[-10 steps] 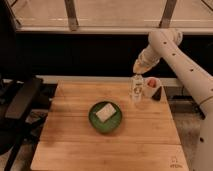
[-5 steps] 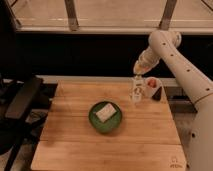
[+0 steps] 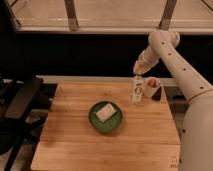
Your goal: Stand the bottle upright
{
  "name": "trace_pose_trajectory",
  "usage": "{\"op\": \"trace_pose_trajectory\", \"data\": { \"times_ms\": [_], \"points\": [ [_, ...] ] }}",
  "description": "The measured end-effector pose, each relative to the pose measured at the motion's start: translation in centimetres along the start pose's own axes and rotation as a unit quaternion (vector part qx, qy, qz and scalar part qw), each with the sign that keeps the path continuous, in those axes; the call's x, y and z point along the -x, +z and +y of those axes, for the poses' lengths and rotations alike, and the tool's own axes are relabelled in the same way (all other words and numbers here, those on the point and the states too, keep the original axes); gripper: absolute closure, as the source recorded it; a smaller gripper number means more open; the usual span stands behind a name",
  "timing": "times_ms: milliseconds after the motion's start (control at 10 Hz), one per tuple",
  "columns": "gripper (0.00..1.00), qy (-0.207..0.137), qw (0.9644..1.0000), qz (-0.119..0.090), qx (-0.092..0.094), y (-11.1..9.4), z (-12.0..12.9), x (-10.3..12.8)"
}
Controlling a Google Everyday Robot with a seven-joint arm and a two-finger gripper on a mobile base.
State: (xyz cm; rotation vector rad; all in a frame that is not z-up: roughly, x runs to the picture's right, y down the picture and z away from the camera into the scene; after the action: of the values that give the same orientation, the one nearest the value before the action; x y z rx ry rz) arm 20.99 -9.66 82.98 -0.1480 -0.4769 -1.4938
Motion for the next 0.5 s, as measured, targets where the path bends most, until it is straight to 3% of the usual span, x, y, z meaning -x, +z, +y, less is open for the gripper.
{"op": "trace_pose_trajectory", "data": {
  "times_ms": [100, 400, 500],
  "points": [
    [1.0, -0.007, 0.9999, 0.011, -0.001, -0.04, -0.08, 0.18],
    [1.0, -0.033, 0.9956, 0.087, -0.009, 0.37, -0.25, -0.34],
    [1.0, -0.033, 0.9951, 0.093, -0.013, 0.7, -0.19, -0.58]
  ]
}}
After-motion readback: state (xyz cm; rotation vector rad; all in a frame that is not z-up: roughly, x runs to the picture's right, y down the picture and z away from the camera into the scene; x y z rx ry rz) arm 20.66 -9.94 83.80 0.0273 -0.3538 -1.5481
